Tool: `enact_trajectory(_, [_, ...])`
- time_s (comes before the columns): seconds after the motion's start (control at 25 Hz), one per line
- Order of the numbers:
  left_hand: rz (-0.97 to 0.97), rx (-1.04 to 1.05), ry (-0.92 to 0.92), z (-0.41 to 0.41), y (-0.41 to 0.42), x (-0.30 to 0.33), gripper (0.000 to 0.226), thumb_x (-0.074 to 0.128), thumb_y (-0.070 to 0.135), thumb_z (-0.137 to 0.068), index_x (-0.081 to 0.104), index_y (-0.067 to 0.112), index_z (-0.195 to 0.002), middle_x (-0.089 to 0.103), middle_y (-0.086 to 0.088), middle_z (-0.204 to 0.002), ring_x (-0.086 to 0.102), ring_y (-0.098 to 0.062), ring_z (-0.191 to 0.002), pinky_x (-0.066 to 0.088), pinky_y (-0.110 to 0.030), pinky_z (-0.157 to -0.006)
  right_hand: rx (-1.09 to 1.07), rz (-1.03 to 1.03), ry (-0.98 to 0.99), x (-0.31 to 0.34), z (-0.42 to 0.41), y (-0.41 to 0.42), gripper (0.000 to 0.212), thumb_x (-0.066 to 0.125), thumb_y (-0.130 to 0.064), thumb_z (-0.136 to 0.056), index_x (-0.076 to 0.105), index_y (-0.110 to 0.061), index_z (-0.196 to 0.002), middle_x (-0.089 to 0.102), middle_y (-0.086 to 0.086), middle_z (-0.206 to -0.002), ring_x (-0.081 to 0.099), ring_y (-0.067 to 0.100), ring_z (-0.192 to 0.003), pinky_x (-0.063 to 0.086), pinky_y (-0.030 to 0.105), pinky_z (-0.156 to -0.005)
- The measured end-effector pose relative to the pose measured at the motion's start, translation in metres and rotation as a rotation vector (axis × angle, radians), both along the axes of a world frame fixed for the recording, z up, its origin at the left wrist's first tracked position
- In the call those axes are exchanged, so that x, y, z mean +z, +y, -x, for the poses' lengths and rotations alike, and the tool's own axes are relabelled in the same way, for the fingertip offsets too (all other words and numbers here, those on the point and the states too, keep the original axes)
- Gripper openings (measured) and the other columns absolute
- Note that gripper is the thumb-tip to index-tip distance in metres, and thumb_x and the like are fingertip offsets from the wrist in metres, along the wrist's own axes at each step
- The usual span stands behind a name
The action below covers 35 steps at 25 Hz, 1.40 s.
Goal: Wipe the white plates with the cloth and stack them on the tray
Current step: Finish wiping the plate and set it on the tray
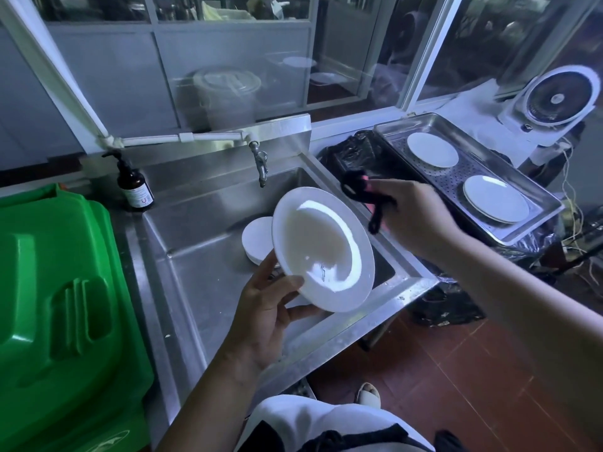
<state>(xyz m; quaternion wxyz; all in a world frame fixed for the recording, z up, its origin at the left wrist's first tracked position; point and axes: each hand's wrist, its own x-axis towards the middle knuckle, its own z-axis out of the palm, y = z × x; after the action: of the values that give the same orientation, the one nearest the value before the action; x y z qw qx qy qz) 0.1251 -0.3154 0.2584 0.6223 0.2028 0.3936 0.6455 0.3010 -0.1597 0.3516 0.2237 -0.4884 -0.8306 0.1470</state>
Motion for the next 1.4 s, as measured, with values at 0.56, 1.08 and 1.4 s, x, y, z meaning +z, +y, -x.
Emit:
enact_trajectory(0.56, [-0.001,0.131,0.059,0.017,-0.003,-0.018,0.049,0.059,0.008,-0.078,0.069,0.020,-0.124,0.066,-0.024,-0.127,0.065,-0.042,-0.113,0.059,-0.046,-0.077,0.507,0.138,0.072,-0.080,0.027,-0.081,0.069,0.038,0.006,-0.067,0.074,-0.023,-0.118,0.057,-0.028,-0.130,0.051,-0.007,-0.126,0.044,0.012,-0.102])
enact_trajectory(1.08, [-0.015,-0.062,-0.003,-0.004,0.013,-0.015,0.057,0.058,0.008,-0.077,0.065,0.026,-0.131,0.068,-0.012,-0.123,0.069,-0.031,-0.106,0.060,-0.049,-0.073,0.280,0.082,-0.197,0.020,-0.012,0.001,0.057,0.049,0.011,-0.087,0.076,-0.034,-0.110,0.076,-0.007,-0.105,0.072,0.017,-0.087,0.058,0.034,-0.074])
enact_trajectory(1.4, [-0.068,-0.125,0.017,-0.006,0.004,-0.008,0.055,0.054,0.007,-0.079,0.065,0.022,-0.131,0.070,-0.011,-0.117,0.068,-0.026,-0.101,0.060,-0.046,-0.070,0.557,-0.124,-0.252,-0.068,-0.010,-0.030,0.057,0.038,-0.036,-0.104,0.022,-0.024,-0.158,0.012,-0.005,-0.167,0.000,0.016,-0.155,0.000,0.049,-0.124])
